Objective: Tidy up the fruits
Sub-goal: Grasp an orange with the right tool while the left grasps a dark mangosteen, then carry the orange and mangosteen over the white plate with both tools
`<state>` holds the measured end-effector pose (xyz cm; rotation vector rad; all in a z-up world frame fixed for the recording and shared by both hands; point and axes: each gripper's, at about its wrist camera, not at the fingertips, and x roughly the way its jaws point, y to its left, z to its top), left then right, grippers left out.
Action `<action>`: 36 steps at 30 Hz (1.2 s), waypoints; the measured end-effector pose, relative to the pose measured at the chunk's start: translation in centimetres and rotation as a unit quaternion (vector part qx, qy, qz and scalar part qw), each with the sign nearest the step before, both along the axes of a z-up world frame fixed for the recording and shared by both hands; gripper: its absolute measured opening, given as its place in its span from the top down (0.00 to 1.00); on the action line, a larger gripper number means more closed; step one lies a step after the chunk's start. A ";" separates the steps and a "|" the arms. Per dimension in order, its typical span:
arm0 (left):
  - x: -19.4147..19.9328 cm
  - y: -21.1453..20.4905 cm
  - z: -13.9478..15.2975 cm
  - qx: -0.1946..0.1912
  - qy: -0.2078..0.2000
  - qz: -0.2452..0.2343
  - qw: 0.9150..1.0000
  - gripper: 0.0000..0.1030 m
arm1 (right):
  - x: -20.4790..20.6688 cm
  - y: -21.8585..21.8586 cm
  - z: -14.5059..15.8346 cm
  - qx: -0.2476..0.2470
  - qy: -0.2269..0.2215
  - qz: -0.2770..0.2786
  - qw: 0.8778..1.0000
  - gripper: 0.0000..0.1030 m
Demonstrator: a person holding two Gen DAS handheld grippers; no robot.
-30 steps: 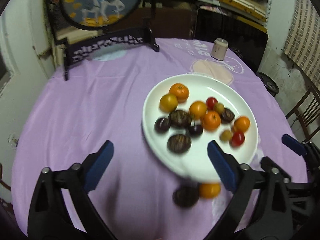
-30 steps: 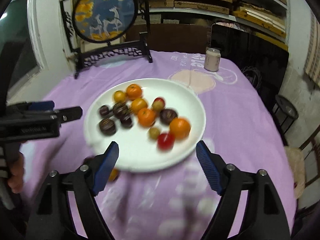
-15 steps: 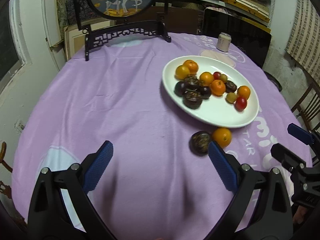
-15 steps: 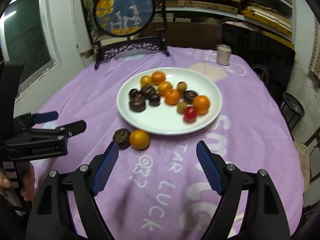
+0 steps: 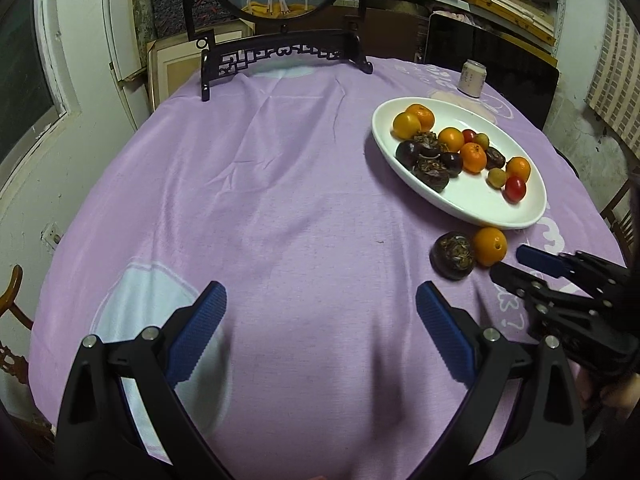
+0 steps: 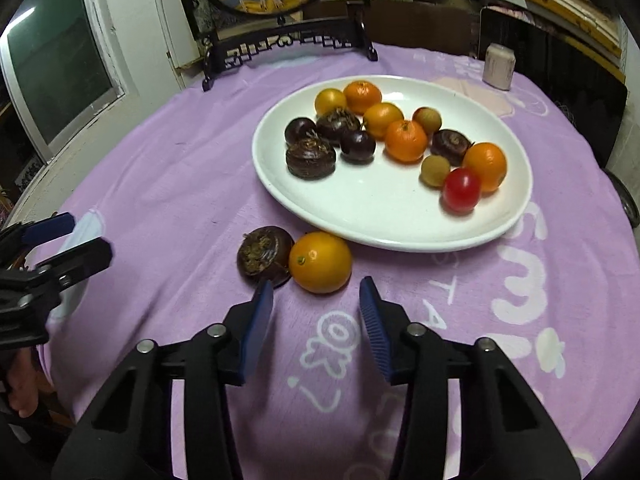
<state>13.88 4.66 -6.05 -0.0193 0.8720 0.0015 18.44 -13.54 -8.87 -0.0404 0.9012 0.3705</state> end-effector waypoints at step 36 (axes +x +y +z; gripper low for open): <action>6.9 -10.5 -5.1 0.030 0.047 -0.090 0.994 0.60 | -5.2 -8.7 2.2 0.081 -0.005 -0.055 0.995 0.65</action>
